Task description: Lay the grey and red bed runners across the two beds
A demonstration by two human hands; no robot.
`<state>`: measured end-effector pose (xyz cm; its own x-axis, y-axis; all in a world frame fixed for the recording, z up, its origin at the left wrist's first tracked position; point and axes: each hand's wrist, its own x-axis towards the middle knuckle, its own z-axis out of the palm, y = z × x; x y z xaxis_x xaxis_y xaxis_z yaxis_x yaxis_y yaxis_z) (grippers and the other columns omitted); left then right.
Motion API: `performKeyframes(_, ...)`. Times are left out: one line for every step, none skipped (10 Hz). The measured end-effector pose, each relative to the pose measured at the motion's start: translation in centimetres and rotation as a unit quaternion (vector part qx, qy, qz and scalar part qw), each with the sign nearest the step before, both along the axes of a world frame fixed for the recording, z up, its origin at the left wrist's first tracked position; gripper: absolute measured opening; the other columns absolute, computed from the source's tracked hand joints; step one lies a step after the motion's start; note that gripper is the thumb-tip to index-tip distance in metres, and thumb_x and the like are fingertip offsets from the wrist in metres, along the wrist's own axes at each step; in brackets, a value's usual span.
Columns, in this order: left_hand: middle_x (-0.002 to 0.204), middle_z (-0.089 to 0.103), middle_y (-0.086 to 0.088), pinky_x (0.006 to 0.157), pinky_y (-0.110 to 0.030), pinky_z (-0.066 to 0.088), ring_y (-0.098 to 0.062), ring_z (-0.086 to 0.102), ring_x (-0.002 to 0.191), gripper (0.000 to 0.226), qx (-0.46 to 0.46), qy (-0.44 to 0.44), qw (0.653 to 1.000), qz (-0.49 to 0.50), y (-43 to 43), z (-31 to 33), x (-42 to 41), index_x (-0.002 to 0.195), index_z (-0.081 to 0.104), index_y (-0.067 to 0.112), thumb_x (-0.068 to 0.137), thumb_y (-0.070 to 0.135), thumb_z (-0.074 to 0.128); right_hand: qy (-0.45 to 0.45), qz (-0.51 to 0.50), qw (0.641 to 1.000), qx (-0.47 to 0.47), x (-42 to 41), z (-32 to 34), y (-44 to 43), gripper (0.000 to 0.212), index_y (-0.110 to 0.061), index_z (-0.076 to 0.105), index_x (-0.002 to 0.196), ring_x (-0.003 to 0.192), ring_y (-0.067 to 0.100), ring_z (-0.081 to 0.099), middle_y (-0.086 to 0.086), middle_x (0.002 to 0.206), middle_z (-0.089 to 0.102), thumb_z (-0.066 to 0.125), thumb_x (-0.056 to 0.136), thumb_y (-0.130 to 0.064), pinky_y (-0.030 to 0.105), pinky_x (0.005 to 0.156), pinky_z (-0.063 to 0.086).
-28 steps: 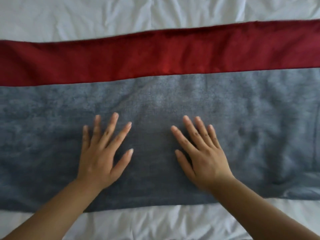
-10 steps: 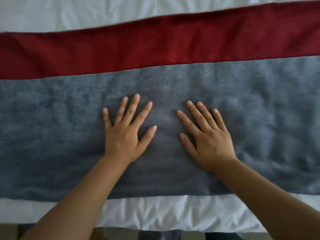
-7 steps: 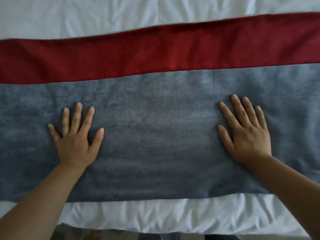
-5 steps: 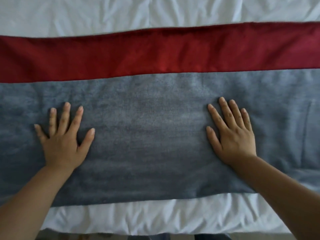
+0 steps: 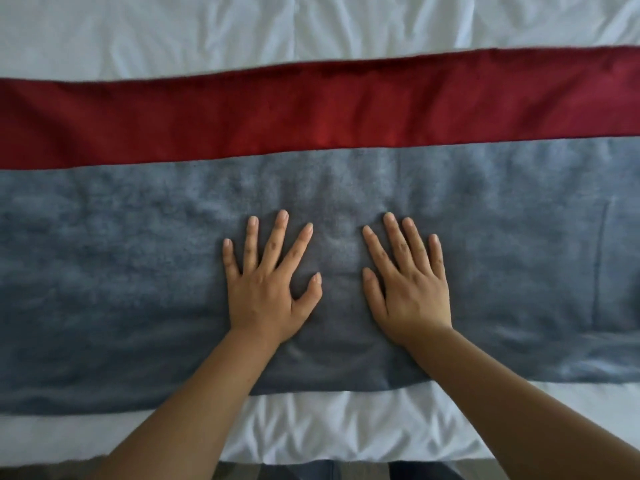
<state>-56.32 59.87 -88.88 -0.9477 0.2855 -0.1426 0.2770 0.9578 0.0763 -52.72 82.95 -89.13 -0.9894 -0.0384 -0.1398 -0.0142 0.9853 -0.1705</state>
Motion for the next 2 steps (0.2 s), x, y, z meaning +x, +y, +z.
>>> performKeyframes(0.173,0.001,0.01,0.123,-0.067,0.002,-0.03,-0.005,0.159,0.074,-0.024,-0.067,0.997,0.021,0.4,0.8,-0.8,0.16,0.01,0.049,0.092,0.07,0.031,-0.04,-0.003,0.999,-0.014,-1.3,0.8,0.2,0.06,-0.035,0.018,0.161,0.157,0.02,-0.001,-0.002,0.171,0.006,0.027,0.104,-0.052,0.05,0.127,0.005)
performKeyframes(0.173,0.001,0.006,0.124,-0.062,-0.001,-0.033,-0.002,0.158,0.08,-0.072,-0.199,0.976,0.042,2.3,3.9,-2.3,0.16,0.01,0.046,0.086,0.074,0.015,-0.162,-0.003,0.986,-0.049,-2.1,3.6,-0.4,0.062,-0.035,0.021,0.16,0.157,0.021,-0.002,-0.001,0.171,0.004,0.032,0.101,-0.049,0.046,0.127,0.001)
